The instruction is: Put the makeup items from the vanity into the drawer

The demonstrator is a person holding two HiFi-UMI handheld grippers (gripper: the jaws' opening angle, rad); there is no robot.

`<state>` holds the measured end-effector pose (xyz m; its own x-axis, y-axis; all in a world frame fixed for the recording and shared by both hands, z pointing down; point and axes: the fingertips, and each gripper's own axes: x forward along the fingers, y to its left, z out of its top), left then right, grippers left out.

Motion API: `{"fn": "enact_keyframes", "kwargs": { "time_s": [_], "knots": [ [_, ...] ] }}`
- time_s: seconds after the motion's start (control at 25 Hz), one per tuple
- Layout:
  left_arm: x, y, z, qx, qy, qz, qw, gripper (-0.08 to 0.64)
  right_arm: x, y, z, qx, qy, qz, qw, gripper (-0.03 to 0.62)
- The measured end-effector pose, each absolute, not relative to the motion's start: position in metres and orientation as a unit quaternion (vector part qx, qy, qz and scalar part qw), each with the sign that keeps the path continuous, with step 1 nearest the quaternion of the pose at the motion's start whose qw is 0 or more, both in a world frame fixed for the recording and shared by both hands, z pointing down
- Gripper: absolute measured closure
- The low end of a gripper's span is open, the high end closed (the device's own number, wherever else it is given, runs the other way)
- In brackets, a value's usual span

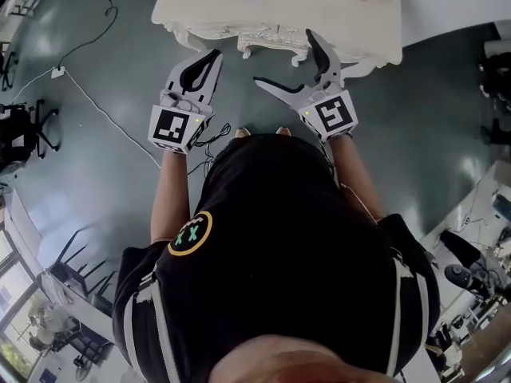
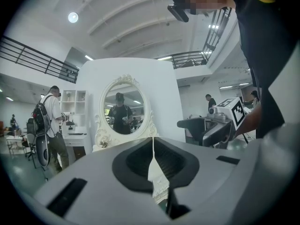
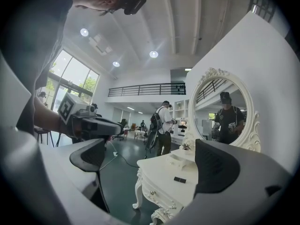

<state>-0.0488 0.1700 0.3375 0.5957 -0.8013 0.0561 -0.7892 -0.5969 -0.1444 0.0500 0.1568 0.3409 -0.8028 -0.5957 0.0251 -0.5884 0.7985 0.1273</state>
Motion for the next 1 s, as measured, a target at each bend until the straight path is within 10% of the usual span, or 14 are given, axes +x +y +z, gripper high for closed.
{"fn": "enact_keyframes", "kwargs": {
  "time_s": [1.0],
  "knots": [
    [-0.006,0.112,0.365,-0.874,0.479,-0.074,0.027,0.532,0.100,0.088,0.365,0.286,-0.957,-0.039,0.024,-0.008]
  ]
}}
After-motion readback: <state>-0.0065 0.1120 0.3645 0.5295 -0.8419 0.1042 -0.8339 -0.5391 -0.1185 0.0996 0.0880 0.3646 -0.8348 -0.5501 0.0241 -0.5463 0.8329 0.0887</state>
